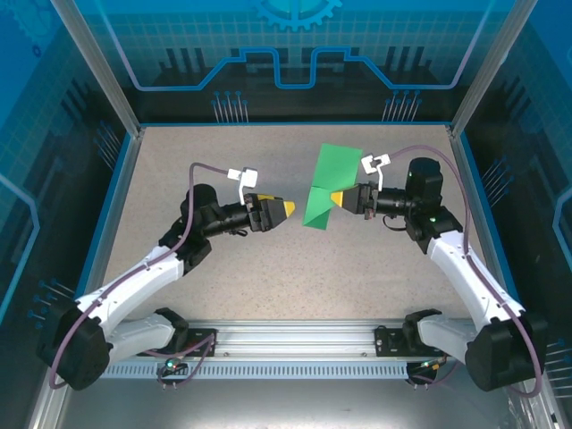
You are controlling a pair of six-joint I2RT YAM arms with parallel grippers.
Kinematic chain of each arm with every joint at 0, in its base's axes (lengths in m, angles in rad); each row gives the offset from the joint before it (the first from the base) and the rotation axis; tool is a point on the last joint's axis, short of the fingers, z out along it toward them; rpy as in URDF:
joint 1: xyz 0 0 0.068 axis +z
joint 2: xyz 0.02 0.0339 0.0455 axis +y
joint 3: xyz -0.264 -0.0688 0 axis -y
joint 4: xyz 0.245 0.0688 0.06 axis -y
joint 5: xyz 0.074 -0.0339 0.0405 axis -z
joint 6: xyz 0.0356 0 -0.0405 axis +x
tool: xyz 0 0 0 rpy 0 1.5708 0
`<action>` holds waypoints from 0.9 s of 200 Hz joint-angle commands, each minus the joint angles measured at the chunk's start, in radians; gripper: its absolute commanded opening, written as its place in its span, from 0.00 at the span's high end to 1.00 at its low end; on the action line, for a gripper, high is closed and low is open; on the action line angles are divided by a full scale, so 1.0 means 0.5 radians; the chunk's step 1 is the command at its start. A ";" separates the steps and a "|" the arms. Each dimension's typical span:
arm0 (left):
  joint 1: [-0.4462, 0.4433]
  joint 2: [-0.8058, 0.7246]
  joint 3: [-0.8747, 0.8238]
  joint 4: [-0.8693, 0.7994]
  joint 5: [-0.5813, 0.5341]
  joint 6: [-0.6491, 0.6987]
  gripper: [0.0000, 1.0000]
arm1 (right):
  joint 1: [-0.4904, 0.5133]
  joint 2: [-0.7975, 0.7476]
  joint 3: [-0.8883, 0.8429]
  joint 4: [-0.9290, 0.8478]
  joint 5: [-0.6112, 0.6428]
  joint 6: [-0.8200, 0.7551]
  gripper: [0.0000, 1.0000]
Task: Fold a paper plane with a square sheet of paper (fold left side to right side)
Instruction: Turn over the paper at the center of the table.
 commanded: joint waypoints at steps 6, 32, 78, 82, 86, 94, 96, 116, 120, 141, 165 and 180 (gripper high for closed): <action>-0.109 0.050 0.142 0.141 0.165 -0.024 0.02 | 0.156 -0.036 0.123 0.007 -0.113 0.071 0.90; -0.189 0.096 0.204 0.219 0.194 -0.031 0.10 | 0.301 -0.031 0.179 0.006 -0.086 0.074 0.89; -0.210 0.051 0.179 0.240 0.149 -0.035 0.53 | 0.336 -0.035 0.165 0.055 -0.041 0.131 0.87; -0.211 0.049 0.176 0.243 0.150 -0.038 0.57 | 0.337 -0.033 0.158 0.058 -0.041 0.135 0.87; -0.210 0.042 0.175 0.243 0.150 -0.039 0.60 | 0.335 -0.033 0.155 0.058 -0.045 0.137 0.87; -0.213 0.037 0.175 0.230 0.147 -0.031 0.67 | 0.338 -0.036 0.149 0.059 -0.041 0.140 0.86; -0.215 0.036 0.173 0.225 0.145 -0.028 0.69 | 0.337 -0.036 0.147 0.057 -0.041 0.140 0.85; -0.219 0.016 0.176 0.131 0.111 0.020 0.87 | 0.332 -0.061 0.142 -0.055 -0.023 0.076 0.78; -0.221 0.009 0.178 0.091 0.098 0.038 0.91 | 0.328 -0.070 0.145 -0.106 -0.010 0.038 0.76; -0.237 -0.035 0.215 -0.251 -0.041 0.226 0.93 | 0.262 -0.143 0.170 -0.475 0.107 -0.193 0.64; -0.288 -0.071 0.276 -0.739 -0.308 0.470 0.94 | 0.123 -0.240 0.195 -1.005 0.423 -0.509 0.47; -0.355 -0.068 0.323 -1.064 -0.559 0.604 0.95 | 0.021 -0.291 0.175 -1.239 0.645 -0.634 0.39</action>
